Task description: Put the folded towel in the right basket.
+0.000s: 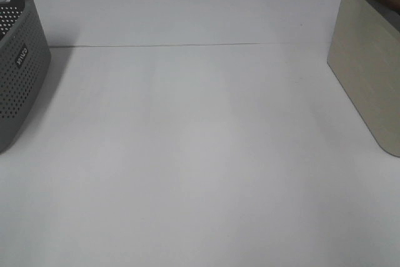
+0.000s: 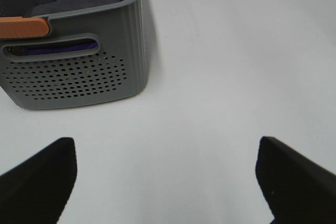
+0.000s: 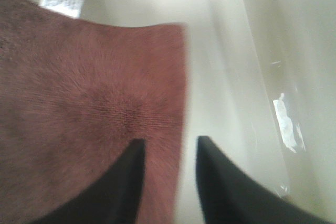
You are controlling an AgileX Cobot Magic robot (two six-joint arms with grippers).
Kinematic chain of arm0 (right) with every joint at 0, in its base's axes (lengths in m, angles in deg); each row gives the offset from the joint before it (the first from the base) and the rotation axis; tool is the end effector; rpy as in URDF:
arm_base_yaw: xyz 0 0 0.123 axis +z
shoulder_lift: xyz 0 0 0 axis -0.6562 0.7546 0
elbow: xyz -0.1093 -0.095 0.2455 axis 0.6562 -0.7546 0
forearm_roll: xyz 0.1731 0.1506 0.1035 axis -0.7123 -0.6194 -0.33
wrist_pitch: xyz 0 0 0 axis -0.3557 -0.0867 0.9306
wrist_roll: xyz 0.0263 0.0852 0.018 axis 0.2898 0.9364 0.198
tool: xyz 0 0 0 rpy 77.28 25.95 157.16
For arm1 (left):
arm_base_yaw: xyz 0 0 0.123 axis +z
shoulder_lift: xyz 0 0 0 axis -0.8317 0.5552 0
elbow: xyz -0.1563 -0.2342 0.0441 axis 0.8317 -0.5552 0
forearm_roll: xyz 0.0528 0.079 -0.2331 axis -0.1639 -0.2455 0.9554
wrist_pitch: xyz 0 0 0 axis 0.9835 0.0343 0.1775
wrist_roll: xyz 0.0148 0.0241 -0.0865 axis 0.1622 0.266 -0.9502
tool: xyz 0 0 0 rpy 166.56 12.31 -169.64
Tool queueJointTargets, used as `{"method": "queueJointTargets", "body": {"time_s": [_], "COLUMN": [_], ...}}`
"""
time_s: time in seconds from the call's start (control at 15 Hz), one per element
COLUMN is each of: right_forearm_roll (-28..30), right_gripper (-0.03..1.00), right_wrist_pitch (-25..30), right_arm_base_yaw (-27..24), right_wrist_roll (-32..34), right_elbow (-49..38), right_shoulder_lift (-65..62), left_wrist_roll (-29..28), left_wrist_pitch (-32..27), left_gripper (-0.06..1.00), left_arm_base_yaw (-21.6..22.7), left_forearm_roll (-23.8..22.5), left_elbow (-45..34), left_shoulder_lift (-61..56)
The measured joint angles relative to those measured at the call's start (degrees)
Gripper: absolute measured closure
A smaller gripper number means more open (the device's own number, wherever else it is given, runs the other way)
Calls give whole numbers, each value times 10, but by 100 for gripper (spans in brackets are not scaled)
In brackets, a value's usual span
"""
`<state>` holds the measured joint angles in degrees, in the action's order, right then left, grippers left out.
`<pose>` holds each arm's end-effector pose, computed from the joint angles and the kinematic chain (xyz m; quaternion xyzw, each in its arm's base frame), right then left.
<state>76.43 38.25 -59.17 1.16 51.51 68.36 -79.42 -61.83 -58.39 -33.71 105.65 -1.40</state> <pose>0.4382 -0.1375 0.2969 0.1002 0.9750 -0.0099 0.1983 -0.0063 -0.0044 0.2789 0.0326 0.8489 -0.0284 0.5268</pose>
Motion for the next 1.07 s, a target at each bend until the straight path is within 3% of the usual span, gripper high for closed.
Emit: {"method": "queueJointTargets", "body": {"time_s": [0.07,0.27,0.73,1.07], "right_forearm_roll": [14,43,-100,-74], "right_gripper": [51,44,43,43], "right_wrist_pitch": [0,0,1,1], "right_arm_base_yaw": [0,0,6,108], "right_wrist_roll": [5,19,23,23], "right_elbow": [0,0,0,-3], "right_shoulder_lift": [4,2,-68,-138], "left_wrist_roll": [0,0,0,0], "left_wrist_pitch": [0,0,0,0], "left_gripper": [7,7,7,7], "left_arm_base_yaw": [0,0,0,0], "left_forearm_roll": [0,0,0,0], "left_elbow": [0,0,0,0], "left_shoulder_lift": [0,0,0,0]}}
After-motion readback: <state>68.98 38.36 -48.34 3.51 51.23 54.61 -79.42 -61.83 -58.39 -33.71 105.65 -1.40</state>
